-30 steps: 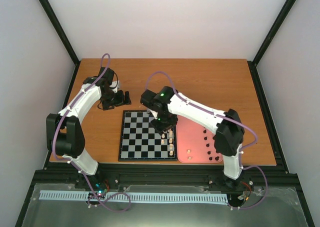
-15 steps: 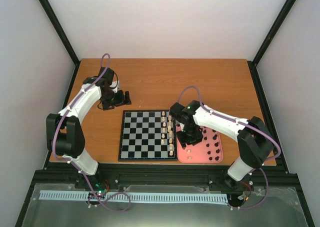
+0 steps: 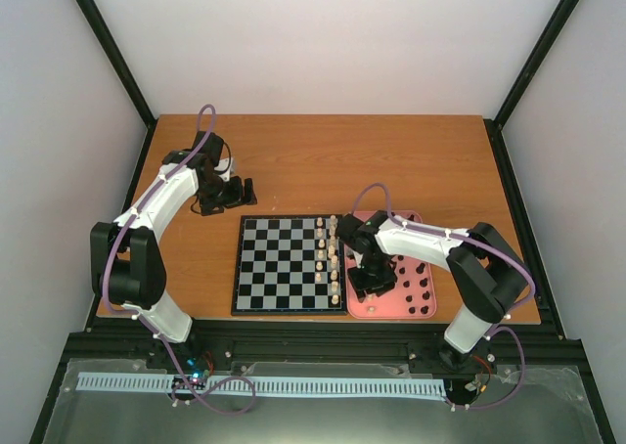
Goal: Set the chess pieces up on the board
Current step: Pick up the chess piece from the storage box, then place the chess piece on the chessboard.
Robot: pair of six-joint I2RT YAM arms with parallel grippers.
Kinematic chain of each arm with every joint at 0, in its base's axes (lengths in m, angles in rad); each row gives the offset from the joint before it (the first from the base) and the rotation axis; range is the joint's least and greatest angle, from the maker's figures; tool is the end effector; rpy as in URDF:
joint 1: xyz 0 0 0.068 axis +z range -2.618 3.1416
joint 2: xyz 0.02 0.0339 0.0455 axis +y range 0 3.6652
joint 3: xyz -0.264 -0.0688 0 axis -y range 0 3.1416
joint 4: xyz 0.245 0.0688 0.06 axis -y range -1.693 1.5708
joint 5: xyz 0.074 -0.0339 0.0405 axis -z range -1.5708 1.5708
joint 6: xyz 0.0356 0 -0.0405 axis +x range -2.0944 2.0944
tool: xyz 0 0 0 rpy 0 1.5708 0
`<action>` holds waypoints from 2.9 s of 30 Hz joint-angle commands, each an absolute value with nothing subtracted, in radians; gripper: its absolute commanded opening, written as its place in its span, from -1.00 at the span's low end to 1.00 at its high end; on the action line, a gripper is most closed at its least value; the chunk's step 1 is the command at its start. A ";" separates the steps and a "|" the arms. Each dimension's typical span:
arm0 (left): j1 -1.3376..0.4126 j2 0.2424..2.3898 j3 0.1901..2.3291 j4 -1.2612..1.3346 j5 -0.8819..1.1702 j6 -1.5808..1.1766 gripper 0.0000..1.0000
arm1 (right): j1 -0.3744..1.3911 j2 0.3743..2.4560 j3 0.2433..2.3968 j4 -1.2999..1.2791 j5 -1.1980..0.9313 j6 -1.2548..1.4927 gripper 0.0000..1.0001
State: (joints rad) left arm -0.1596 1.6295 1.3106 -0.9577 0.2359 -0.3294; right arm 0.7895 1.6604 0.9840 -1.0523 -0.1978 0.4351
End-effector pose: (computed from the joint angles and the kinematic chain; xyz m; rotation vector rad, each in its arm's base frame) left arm 0.3131 -0.0588 0.2533 -0.1940 2.8759 -0.4347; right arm 0.1747 0.1861 0.1623 0.4884 -2.8561 -0.1035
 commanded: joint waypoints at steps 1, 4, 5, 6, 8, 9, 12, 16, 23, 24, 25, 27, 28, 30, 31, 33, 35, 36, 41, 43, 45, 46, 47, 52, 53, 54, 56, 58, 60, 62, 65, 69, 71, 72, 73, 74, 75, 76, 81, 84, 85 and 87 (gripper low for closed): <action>-0.166 1.621 1.319 -0.952 0.238 -0.340 1.00 | 0.768 1.653 0.960 -1.020 -0.183 0.453 -0.07; -0.166 1.625 1.320 -0.951 0.239 -0.340 1.00 | 0.764 1.646 0.957 -1.023 -0.186 0.451 -0.17; -0.166 1.625 1.320 -0.950 0.239 -0.342 1.00 | 0.764 1.646 0.957 -1.024 -0.187 0.449 -0.21; -0.166 1.627 1.322 -0.951 0.239 -0.342 1.00 | 0.764 1.647 0.956 -1.025 -0.188 0.447 -0.27; -0.166 1.628 1.322 -0.949 0.242 -0.342 1.00 | 0.764 1.649 0.956 -1.029 -0.187 0.443 -0.42; -0.166 1.628 1.322 -0.949 0.242 -0.341 1.00 | 0.764 1.647 0.957 -1.029 -0.187 0.443 -0.48; -0.166 1.630 1.322 -0.948 0.244 -0.342 1.00 | 0.763 1.649 0.961 -1.031 -0.191 0.441 -0.65; -0.167 1.628 1.322 -0.949 0.244 -0.341 1.00 | 0.763 1.642 0.986 -1.063 -0.170 0.436 -0.84; -0.166 1.630 1.328 -0.948 0.246 -0.341 1.00 | 0.765 1.639 1.219 -1.257 -0.054 0.418 -0.88; -0.166 1.629 1.328 -0.949 0.246 -0.341 1.00 | 0.766 1.642 1.269 -1.282 -0.045 0.417 -0.88; -0.166 1.628 1.328 -0.950 0.245 -0.342 1.00 | 0.771 1.650 1.317 -1.305 -0.042 0.414 -0.88; -0.166 1.625 1.326 -0.950 0.245 -0.342 1.00 | 0.792 1.671 1.411 -1.340 -0.037 0.410 -0.88; -0.166 1.623 1.324 -0.949 0.245 -0.341 1.00 | 0.815 1.690 1.457 -1.357 -0.037 0.405 -0.88; -0.166 1.618 1.321 -0.947 0.243 -0.342 1.00 | 0.856 1.733 1.537 -1.387 -0.039 0.399 -0.88; -0.166 1.618 1.320 -0.946 0.243 -0.342 1.00 | 0.881 1.754 1.571 -1.395 -0.043 0.397 -0.88; -0.166 1.615 1.317 -0.947 0.241 -0.341 1.00 | 0.925 1.804 1.626 -1.403 -0.063 0.393 -0.88; -0.166 1.613 1.318 -0.949 0.240 -0.341 1.00 | 0.963 1.848 1.661 -1.396 -0.092 0.388 -0.88; -0.166 1.612 1.320 -0.949 0.238 -0.341 1.00 | 0.978 1.866 1.671 -1.391 -0.108 0.383 -0.88; -0.166 1.608 1.317 -0.947 0.238 -0.343 1.00 | 1.018 1.954 1.708 -1.405 -0.152 0.359 -0.88; -0.166 1.606 1.317 -0.947 0.238 -0.344 1.00 | 1.026 1.956 1.702 -1.408 -0.154 0.357 -0.88; -0.166 1.604 1.315 -0.944 0.237 -0.343 1.00 | 1.029 1.951 1.676 -1.396 -0.173 0.357 -0.87; -0.166 1.604 1.313 -0.943 0.238 -0.343 1.00 | 1.029 1.951 1.665 -1.389 -0.177 0.353 -0.87; -0.167 1.602 1.313 -0.942 0.239 -0.345 1.00 | 1.030 1.954 1.656 -1.384 -0.184 0.347 -0.87; -0.167 1.600 1.306 -0.942 0.245 -0.347 1.00 | 1.029 1.982 1.644 -1.372 -0.196 0.331 -0.85; -0.167 1.597 1.307 -0.944 0.245 -0.346 1.00 | 1.029 1.981 1.636 -1.364 -0.201 0.331 -0.86; -0.167 1.595 1.307 -0.944 0.243 -0.346 1.00 | 1.029 1.982 1.629 -1.359 -0.205 0.332 -0.86; -0.167 1.591 1.305 -0.944 0.240 -0.345 1.00 | 1.029 1.985 1.623 -1.354 -0.206 0.328 -0.86; -0.169 1.586 1.303 -0.944 0.239 -0.345 1.00 | 1.029 1.993 1.620 -1.350 -0.207 0.318 -0.85; -0.169 1.584 1.302 -0.944 0.240 -0.345 1.00 | 1.029 2.002 1.615 -1.347 -0.207 0.310 -0.85; -0.169 1.579 1.302 -0.945 0.238 -0.346 1.00 | 1.029 2.010 1.606 -1.342 -0.206 0.303 -0.85; -0.170 1.575 1.302 -0.945 0.236 -0.344 1.00 | 1.028 2.023 1.605 -1.330 -0.202 0.295 -0.83; -0.170 1.574 1.304 -0.947 0.238 -0.344 1.00 | 1.026 2.041 1.604 -1.324 -0.198 0.288 -0.82; -0.170 1.575 1.303 -0.947 0.238 -0.344 0.99 | 1.026 2.042 1.602 -1.320 -0.199 0.287 -0.82; -0.170 1.576 1.304 -0.947 0.239 -0.344 1.00 | 1.025 2.044 1.601 -1.319 -0.200 0.285 -0.82; -0.170 1.577 1.304 -0.946 0.241 -0.345 1.00 | 1.025 2.045 1.599 -1.319 -0.200 0.285 -0.82; -0.170 1.577 1.305 -0.945 0.240 -0.345 1.00 | 1.025 2.046 1.596 -1.320 -0.201 0.284 -0.81; -0.170 1.578 1.306 -0.945 0.241 -0.345 1.00 | 1.026 2.047 1.593 -1.319 -0.202 0.284 -0.81; -0.170 1.580 1.307 -0.946 0.241 -0.345 1.00 | 1.025 2.049 1.592 -1.318 -0.204 0.282 -0.81; -0.170 1.580 1.305 -0.945 0.241 -0.344 1.00 | 1.023 2.056 1.588 -1.318 -0.213 0.277 -0.79; -0.170 1.578 1.301 -0.944 0.237 -0.342 1.00 | 1.023 2.059 1.584 -1.318 -0.213 0.275 -0.75; -0.170 1.577 1.300 -0.943 0.239 -0.344 1.00 | 1.023 2.061 1.584 -1.317 -0.212 0.274 -0.73; -0.170 1.577 1.301 -0.944 0.238 -0.344 1.00 | 1.023 2.063 1.586 -1.319 -0.210 0.275 -0.72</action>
State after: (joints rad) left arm -0.1642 1.6043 1.3003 -0.9573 0.2359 -0.3359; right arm 1.0210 2.0457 1.5959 -1.3163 -0.2028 0.2844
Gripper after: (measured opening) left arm 0.999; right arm 0.135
